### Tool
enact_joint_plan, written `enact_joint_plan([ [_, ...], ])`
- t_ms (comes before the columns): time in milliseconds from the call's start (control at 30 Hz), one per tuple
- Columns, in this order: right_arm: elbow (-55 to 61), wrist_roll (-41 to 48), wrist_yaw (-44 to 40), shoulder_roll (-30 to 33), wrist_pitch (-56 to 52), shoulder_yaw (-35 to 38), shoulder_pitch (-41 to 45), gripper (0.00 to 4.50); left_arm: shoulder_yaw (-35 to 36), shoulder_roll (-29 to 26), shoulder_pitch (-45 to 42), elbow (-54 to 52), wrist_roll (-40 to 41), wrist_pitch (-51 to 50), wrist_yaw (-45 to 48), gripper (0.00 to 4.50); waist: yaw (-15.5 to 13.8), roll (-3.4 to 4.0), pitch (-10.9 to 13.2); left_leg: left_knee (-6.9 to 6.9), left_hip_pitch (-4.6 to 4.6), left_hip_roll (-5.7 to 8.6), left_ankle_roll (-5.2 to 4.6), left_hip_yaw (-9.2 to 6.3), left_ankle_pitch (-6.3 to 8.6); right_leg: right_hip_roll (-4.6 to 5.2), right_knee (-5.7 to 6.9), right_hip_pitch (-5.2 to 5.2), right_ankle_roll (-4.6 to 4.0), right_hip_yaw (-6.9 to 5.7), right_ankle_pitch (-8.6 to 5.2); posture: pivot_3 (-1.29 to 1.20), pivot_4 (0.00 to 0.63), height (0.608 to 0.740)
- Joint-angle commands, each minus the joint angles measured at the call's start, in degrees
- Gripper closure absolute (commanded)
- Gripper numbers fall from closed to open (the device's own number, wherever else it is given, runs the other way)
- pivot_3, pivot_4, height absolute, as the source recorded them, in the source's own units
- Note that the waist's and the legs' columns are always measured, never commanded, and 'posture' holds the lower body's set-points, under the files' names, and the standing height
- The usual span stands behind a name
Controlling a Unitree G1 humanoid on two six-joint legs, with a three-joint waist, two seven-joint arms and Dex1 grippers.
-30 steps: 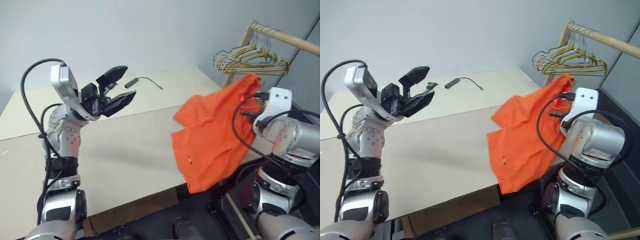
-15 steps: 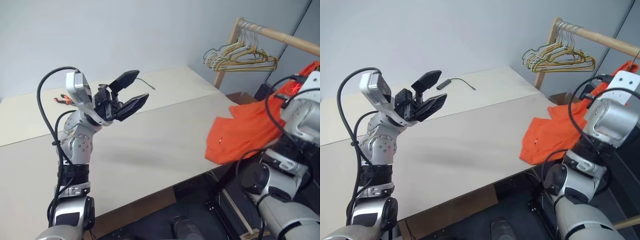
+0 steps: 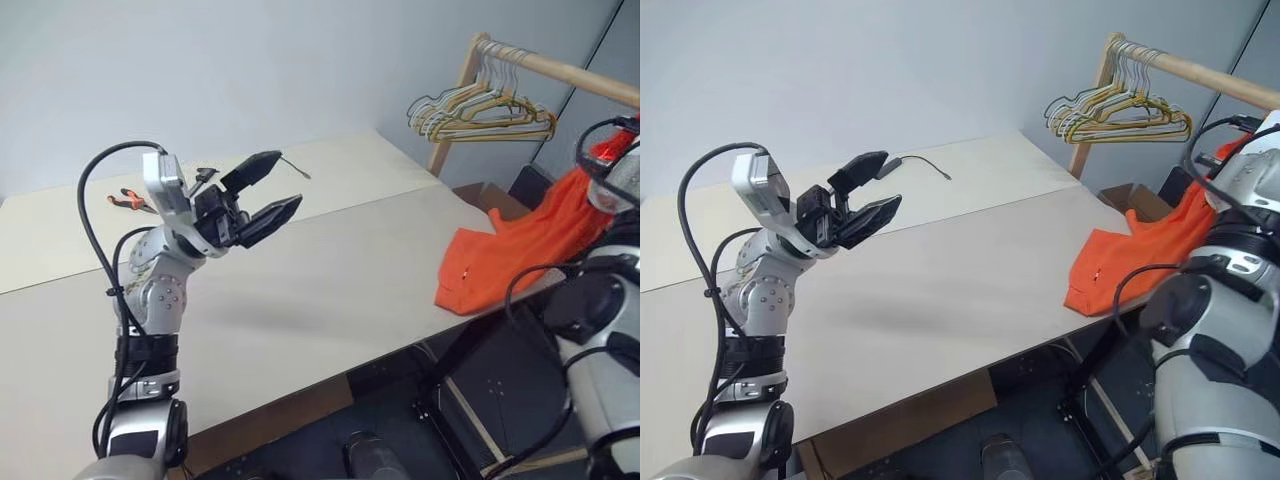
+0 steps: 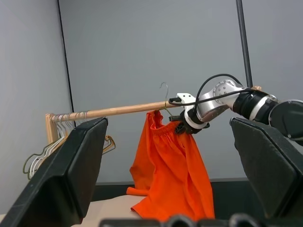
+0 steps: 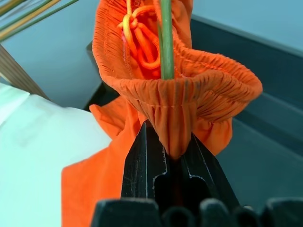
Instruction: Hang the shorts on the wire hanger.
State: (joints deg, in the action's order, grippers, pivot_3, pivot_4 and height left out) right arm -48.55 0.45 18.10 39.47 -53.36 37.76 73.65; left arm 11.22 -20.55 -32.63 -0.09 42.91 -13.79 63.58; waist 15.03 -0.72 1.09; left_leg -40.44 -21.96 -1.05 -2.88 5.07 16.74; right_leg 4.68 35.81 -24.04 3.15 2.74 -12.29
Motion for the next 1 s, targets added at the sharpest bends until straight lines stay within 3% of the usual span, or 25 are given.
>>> enact_joint_plan([
  [33, -5.7, 3.4, 2.3, 3.8, 5.2, 1.7, 4.2, 4.5, 0.1, -0.4, -0.4, -2.5, 0.6, 0.5, 0.0, 0.01, 0.0, 0.0, 0.0, 0.03, 0.0, 0.01, 0.0, 0.0, 0.0, 0.0, -0.04, 0.01, 0.0, 0.0, 0.0, -0.19, 0.0, 0.74],
  [333, -15.5, 10.5, 3.2, 8.0, 7.0, 3.3, 6.3, 4.5, 0.1, -0.7, -0.1, -3.1, 0.8, 0.2, 0.2, 0.01, 0.0, 0.09, 0.1, 0.39, 0.09, 0.08, -0.05, 0.16, -0.03, 0.05, -0.26, 0.0, 0.05, 0.14, 0.0, -0.19, 0.0, 0.74],
  [1000, -19.0, 13.7, 9.2, 7.6, 7.8, 0.6, 3.9, 4.5, 0.3, -0.2, 0.7, -4.0, 3.2, 0.3, 2.6, 0.01, -1.2, 0.17, 0.1, 0.61, 0.0, 0.11, -0.08, 0.18, -0.05, 0.11, -0.73, 0.05, 0.22, 0.12, 0.11, -0.18, 0.0, 0.74],
])
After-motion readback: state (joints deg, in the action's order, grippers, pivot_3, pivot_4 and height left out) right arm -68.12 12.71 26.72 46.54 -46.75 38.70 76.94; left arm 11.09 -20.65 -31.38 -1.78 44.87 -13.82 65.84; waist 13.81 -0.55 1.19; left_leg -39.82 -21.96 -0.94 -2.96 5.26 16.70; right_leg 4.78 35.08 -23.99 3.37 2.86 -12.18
